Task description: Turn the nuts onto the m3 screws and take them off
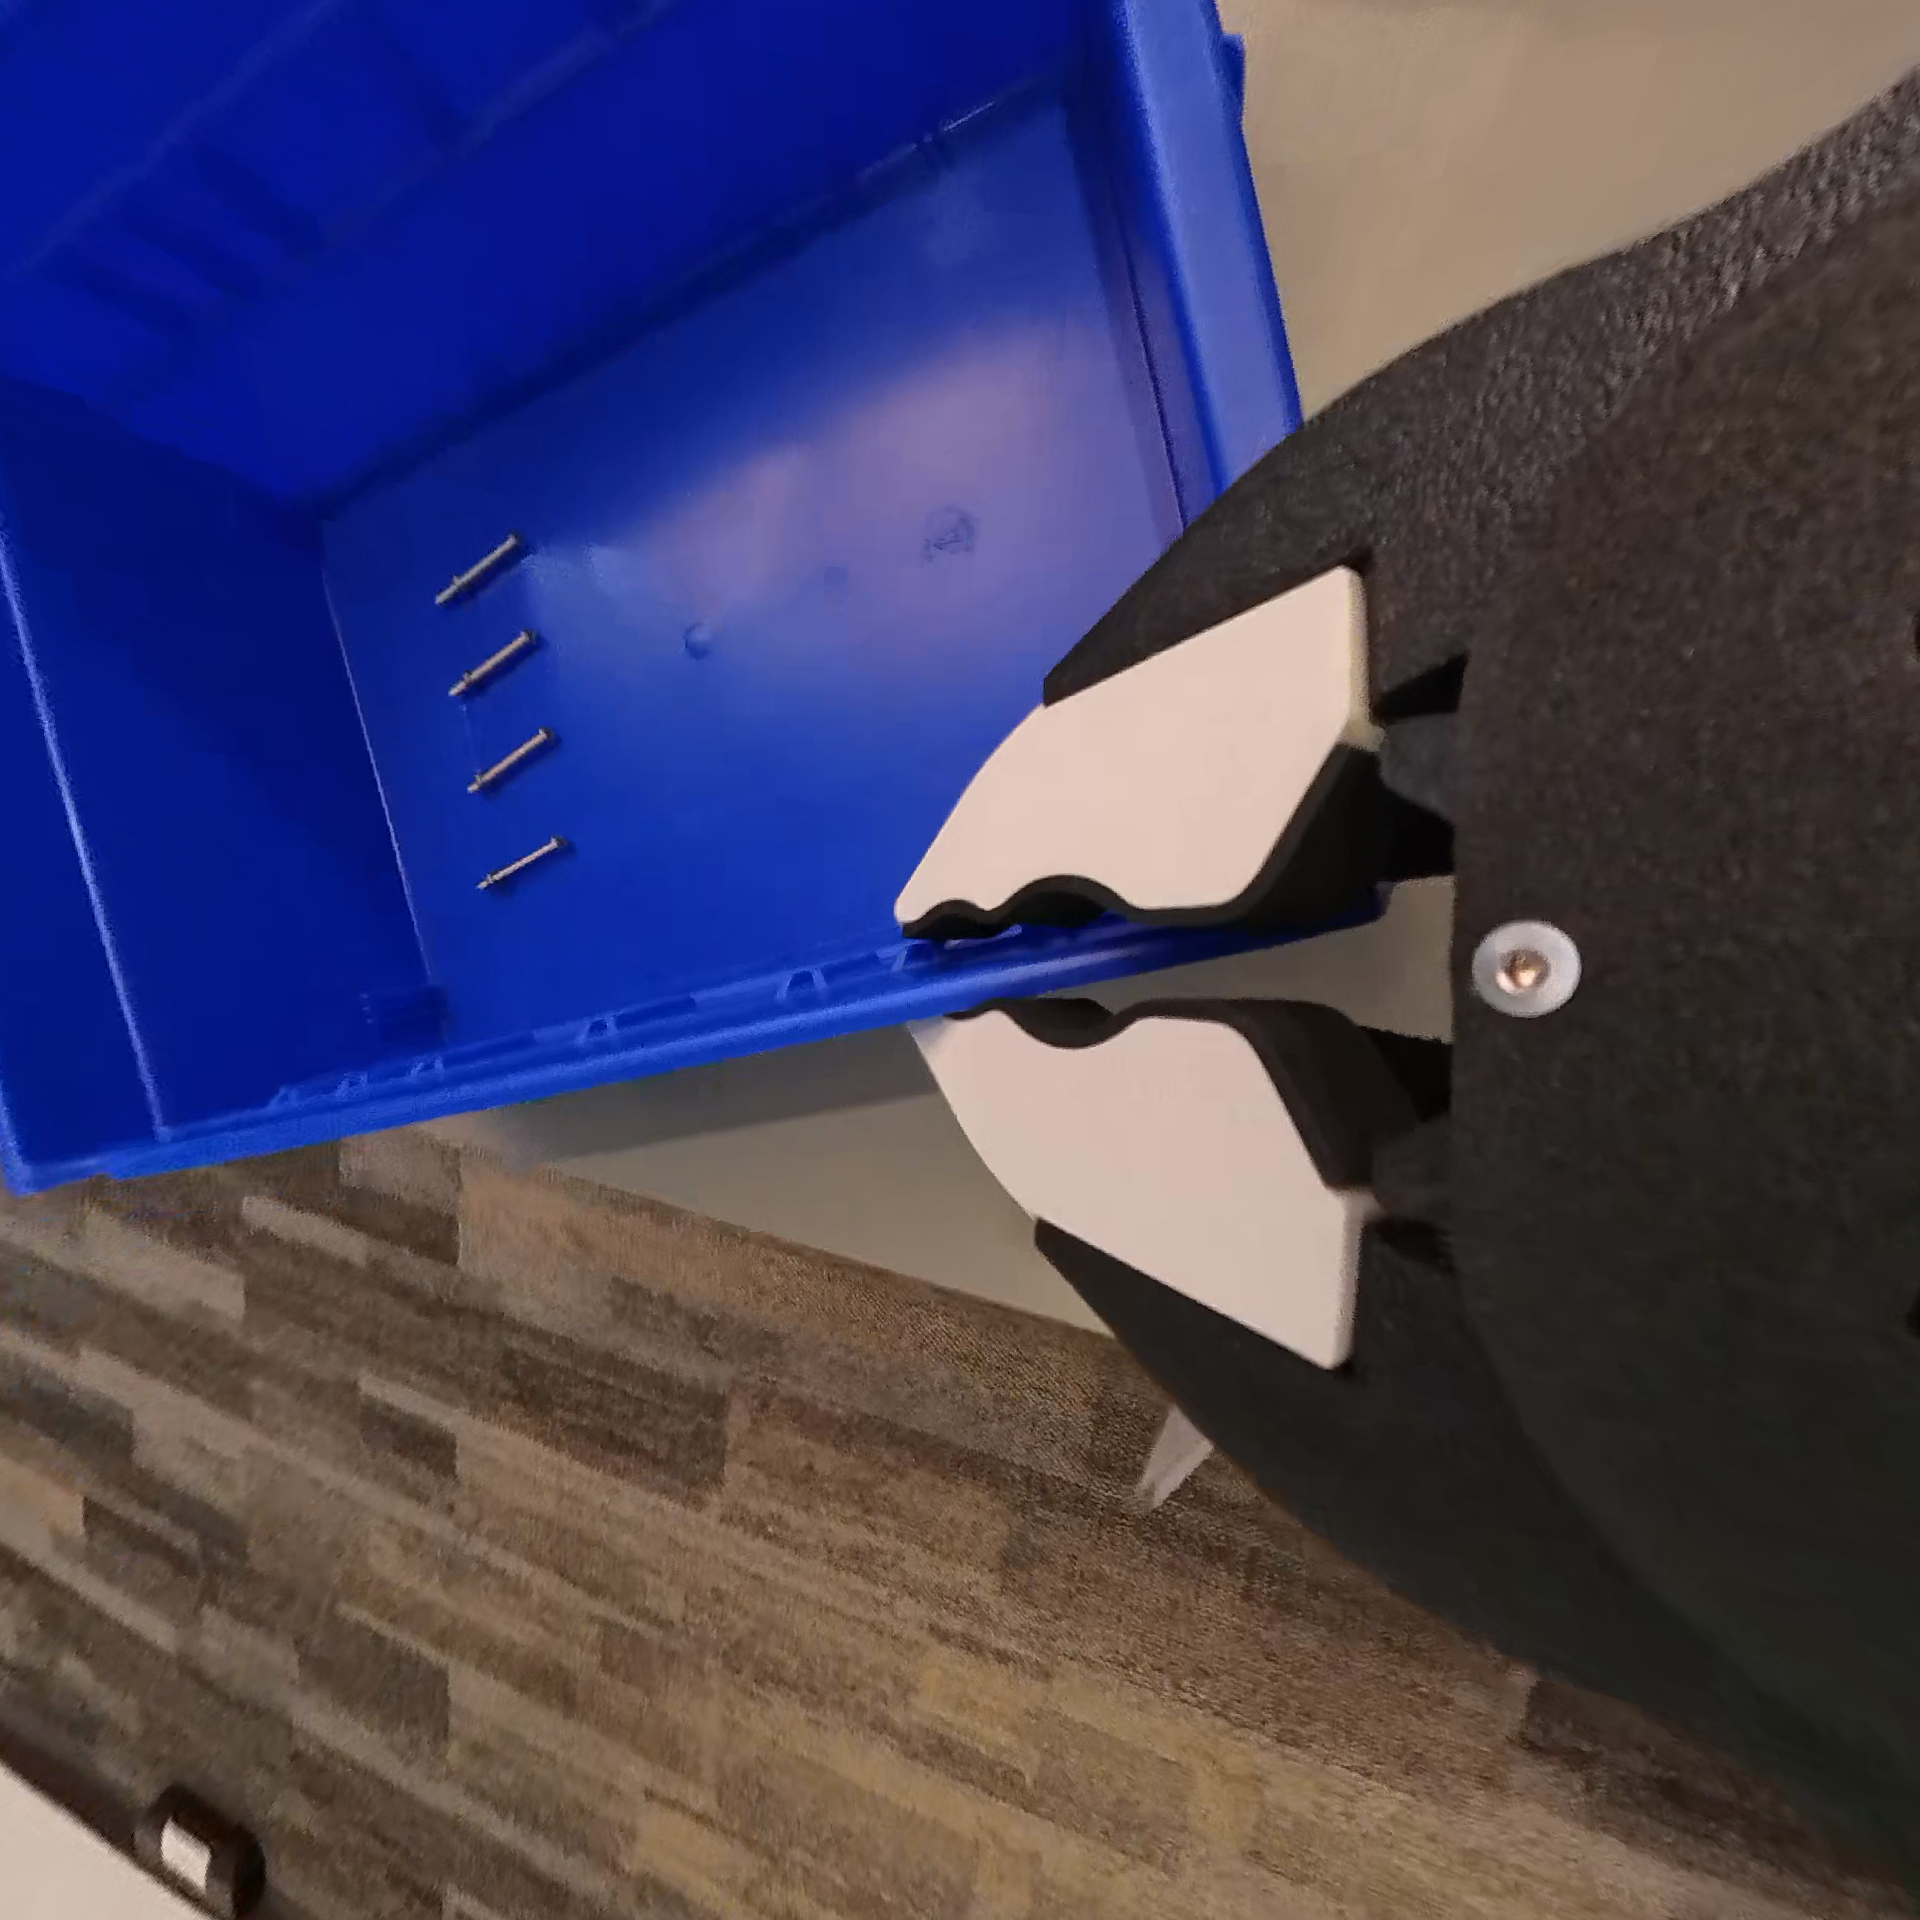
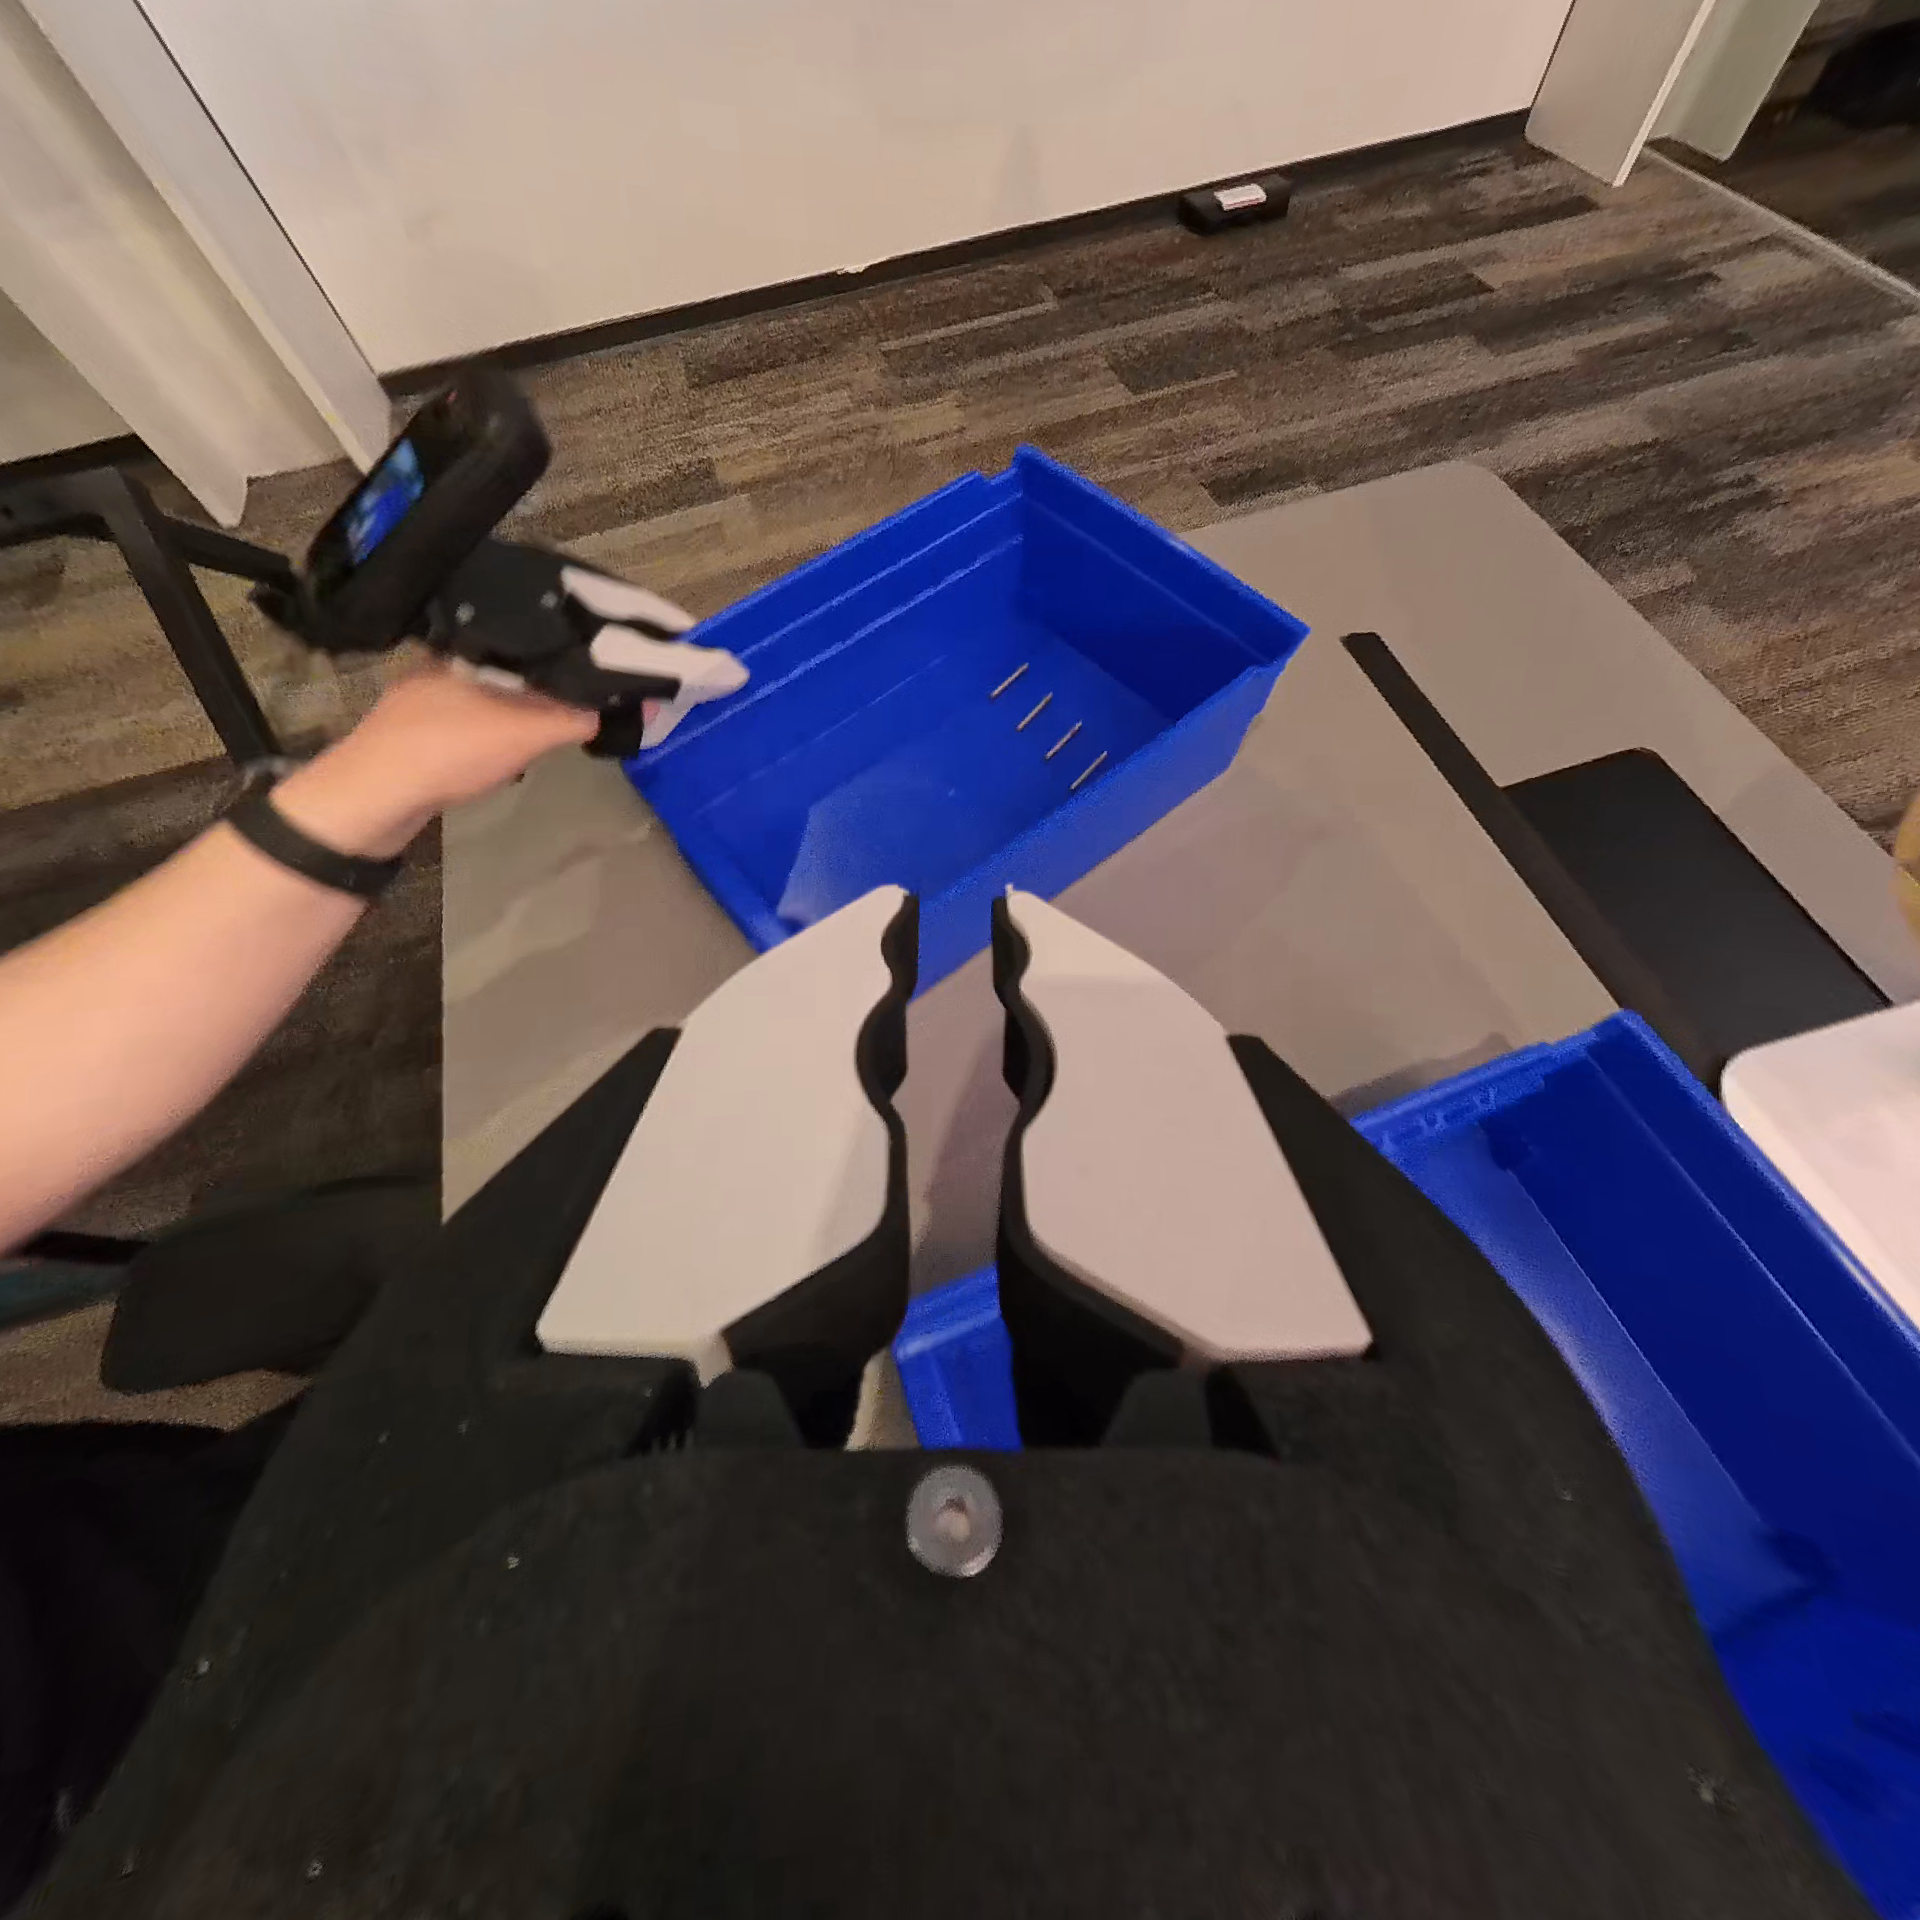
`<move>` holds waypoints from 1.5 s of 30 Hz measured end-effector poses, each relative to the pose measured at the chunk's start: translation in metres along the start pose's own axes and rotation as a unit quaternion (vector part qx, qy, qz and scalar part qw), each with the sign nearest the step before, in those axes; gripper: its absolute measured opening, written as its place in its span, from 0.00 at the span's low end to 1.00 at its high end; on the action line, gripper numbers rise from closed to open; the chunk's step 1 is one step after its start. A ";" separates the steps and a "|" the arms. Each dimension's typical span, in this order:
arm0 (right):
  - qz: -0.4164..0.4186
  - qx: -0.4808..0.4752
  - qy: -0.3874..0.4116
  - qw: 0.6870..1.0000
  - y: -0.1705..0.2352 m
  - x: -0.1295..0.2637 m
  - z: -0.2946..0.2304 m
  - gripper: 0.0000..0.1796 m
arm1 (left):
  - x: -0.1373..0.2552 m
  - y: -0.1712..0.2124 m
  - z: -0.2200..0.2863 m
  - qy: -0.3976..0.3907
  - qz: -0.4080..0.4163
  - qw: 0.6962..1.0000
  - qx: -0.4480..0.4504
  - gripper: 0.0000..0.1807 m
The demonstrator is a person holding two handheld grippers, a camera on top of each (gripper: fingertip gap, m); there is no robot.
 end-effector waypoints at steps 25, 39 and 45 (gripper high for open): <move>-0.130 -0.141 0.249 0.949 0.162 0.181 0.105 0.13 | -0.039 -0.013 -0.065 0.149 -0.022 0.986 -0.066 0.04; -0.256 -0.237 0.303 0.887 0.206 0.130 0.133 0.25 | -0.017 -0.034 -0.069 0.102 0.086 0.991 -0.032 0.32; -0.354 -0.241 0.324 0.844 0.222 0.121 0.133 0.07 | 0.016 -0.052 -0.076 0.018 0.106 0.989 -0.102 0.28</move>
Point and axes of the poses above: each gripper's, where its closed fingertips meet, x back along the fingers, y out of its underside, z = x × y across the jaws, the point moved 6 cm from there along x, back along the fingers, and after that the axes turned 14 degrees about z, right-handed, at the moved point
